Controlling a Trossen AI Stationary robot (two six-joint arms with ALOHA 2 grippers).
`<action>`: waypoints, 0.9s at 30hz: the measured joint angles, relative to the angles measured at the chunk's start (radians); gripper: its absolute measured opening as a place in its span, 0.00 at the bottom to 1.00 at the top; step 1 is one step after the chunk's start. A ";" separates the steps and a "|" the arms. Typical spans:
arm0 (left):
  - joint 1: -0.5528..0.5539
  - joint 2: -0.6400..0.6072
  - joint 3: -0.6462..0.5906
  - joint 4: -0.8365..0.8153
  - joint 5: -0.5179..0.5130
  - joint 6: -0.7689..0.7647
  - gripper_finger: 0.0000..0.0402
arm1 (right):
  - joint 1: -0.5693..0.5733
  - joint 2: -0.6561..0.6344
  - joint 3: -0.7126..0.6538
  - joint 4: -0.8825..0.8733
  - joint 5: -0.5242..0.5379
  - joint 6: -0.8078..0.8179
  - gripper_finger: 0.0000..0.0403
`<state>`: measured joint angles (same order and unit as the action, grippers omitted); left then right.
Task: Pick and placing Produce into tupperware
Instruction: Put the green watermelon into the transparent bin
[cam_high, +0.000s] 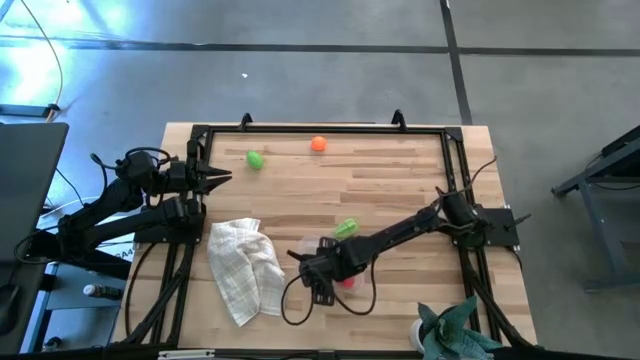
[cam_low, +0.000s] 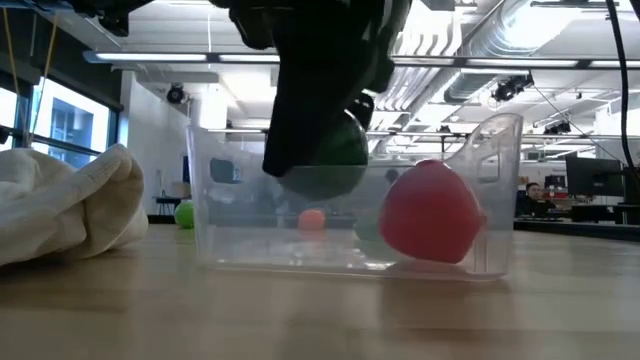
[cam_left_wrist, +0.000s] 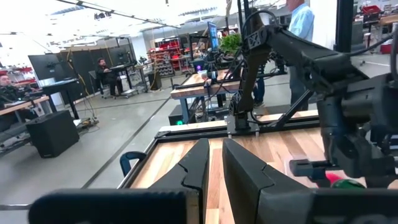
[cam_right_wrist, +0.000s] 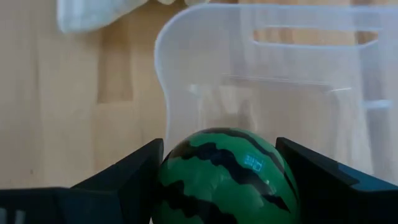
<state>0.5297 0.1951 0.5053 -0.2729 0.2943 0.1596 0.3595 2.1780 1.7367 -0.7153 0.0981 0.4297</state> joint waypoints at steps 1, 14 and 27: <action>0.000 0.000 0.000 0.000 0.000 0.000 0.09 | -0.003 -0.001 -0.009 0.017 -0.004 0.001 0.69; 0.000 0.000 0.000 0.000 0.000 0.000 0.09 | -0.038 0.002 -0.028 0.034 0.023 -0.022 0.69; 0.000 0.000 0.000 0.000 0.000 0.000 0.09 | -0.030 0.005 0.048 -0.083 0.086 -0.072 0.69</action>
<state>0.5297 0.1951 0.5053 -0.2729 0.2941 0.1594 0.3294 2.1826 1.7847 -0.7982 0.1845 0.3576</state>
